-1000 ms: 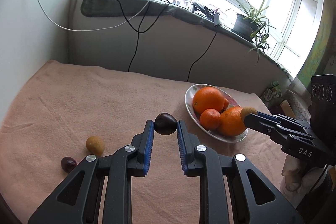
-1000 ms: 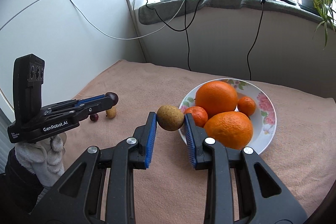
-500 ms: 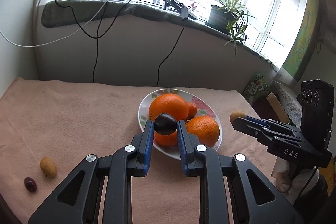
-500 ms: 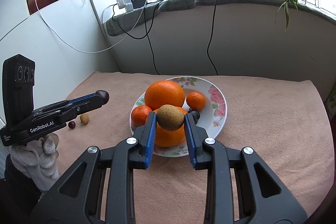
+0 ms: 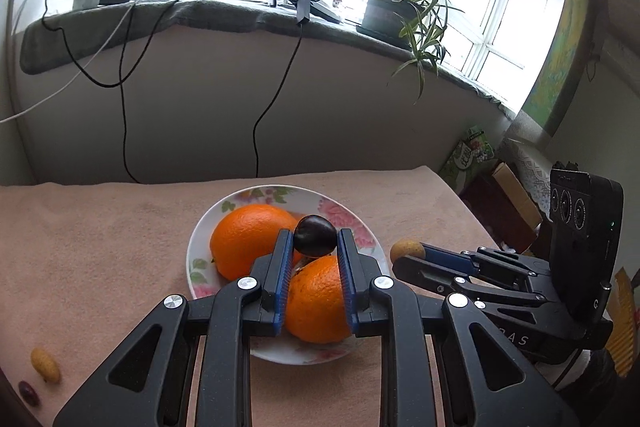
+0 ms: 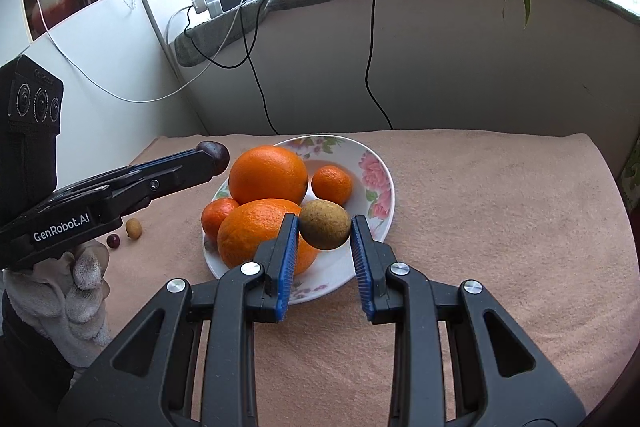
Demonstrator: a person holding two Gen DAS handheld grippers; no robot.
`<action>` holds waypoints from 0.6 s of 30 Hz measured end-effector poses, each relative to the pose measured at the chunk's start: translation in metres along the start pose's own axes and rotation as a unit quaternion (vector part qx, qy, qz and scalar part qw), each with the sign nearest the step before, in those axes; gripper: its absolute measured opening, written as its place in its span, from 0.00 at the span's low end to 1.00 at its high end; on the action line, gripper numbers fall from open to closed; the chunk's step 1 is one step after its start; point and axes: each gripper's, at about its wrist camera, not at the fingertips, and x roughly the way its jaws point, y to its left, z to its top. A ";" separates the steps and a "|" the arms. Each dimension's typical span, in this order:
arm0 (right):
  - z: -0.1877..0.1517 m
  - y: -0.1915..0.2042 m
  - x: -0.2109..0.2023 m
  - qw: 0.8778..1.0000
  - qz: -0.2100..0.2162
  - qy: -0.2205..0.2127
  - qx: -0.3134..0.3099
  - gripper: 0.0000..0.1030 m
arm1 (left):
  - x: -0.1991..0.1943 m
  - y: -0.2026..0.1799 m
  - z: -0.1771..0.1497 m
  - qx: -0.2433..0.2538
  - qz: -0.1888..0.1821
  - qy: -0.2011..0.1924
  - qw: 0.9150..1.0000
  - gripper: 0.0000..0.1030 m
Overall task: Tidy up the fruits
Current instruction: 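Lift the longan and plum and carry them over the plate, then lower the longan and plum onto the plate and open both tools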
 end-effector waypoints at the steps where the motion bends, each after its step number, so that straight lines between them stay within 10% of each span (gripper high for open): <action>1: 0.000 -0.001 0.002 1.000 0.000 0.002 0.000 0.27 | 0.003 -0.003 0.001 0.003 -0.001 0.002 1.000 0.20; 18: 0.001 0.001 0.017 1.000 0.003 0.013 -0.013 0.27 | 0.027 -0.022 0.010 0.023 -0.011 0.020 0.999 0.21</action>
